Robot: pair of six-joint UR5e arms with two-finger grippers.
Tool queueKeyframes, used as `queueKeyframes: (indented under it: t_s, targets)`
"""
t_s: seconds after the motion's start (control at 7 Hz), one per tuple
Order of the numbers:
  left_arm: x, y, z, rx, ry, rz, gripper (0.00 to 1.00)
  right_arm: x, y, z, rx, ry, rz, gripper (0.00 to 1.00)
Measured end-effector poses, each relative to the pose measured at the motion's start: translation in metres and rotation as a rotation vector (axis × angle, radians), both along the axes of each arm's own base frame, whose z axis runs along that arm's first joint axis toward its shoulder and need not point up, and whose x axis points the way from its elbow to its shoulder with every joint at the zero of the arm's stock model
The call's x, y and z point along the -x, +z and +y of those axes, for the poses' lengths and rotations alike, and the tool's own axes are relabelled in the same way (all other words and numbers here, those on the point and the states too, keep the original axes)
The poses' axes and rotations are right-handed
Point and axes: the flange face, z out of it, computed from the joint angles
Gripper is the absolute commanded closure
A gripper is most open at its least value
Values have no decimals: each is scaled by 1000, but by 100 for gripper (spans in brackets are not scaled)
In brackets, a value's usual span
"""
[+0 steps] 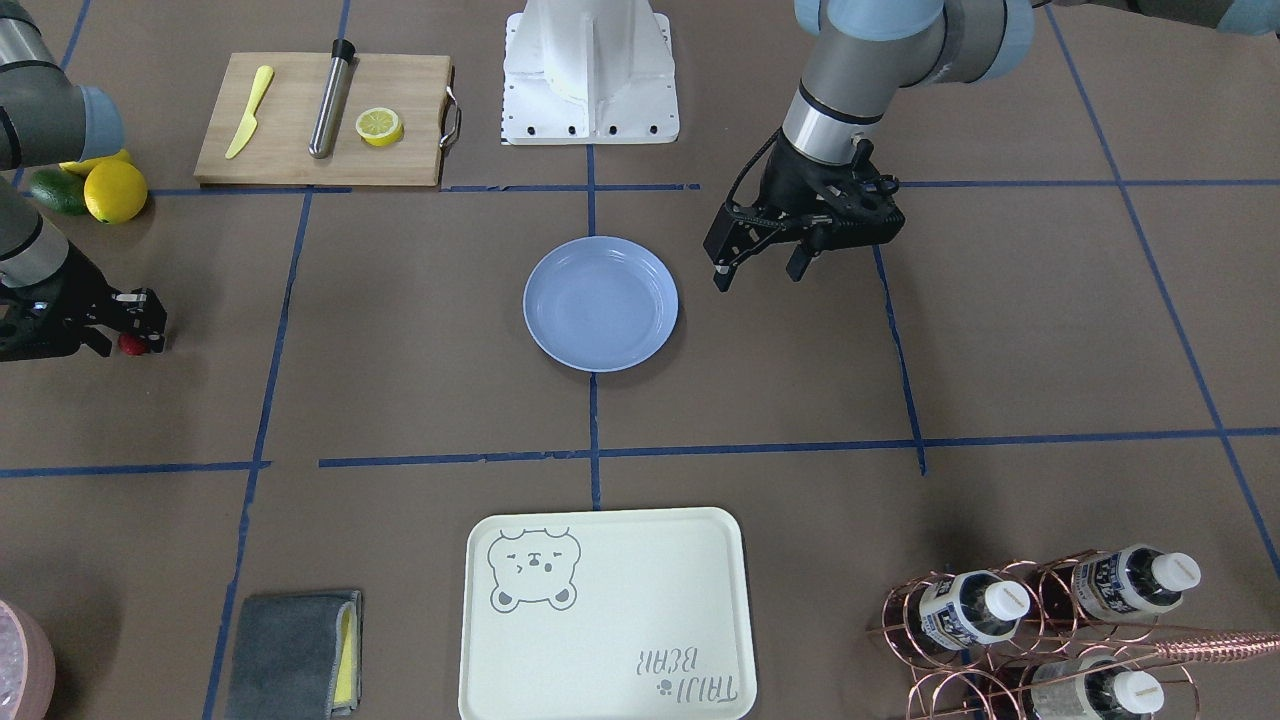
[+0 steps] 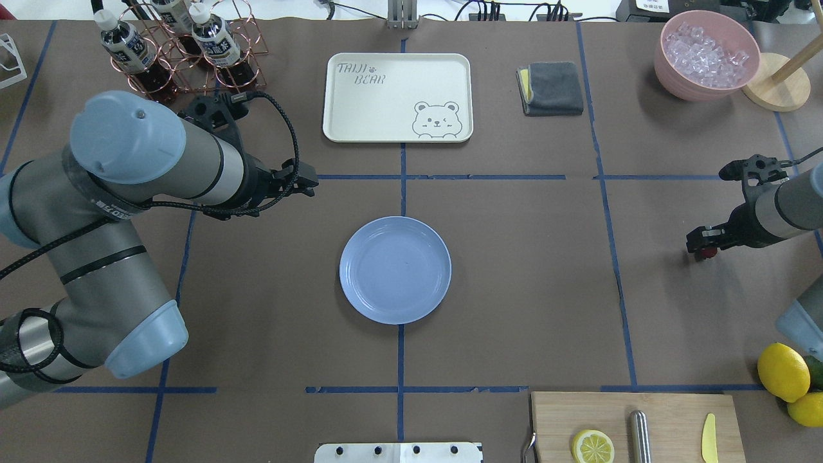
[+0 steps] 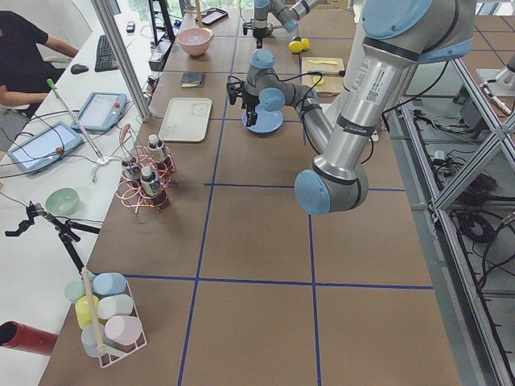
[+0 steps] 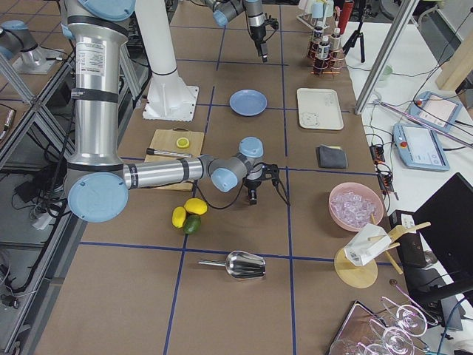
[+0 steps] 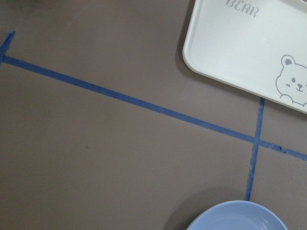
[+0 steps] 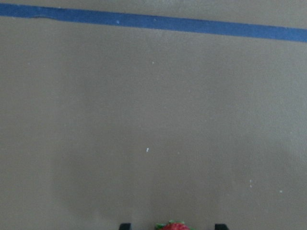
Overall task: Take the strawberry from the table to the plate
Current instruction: 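Lower the right gripper and grasp the red strawberry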
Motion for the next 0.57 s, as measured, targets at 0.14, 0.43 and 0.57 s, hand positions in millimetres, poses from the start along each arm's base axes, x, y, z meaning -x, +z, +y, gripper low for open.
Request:
queueKeyframes:
  t_s: [0.14,0.43,0.57]
  targets:
    - [0,0,0,0,0,0,0,0,0,0,0,-1,0,100]
    - [0,0,0,0,0,0,0,-1,-3,1,-10,-1,-6,100]
    - [1,-1,0,0,0,1,0,-1,-9,0,-19,-4,-16,100]
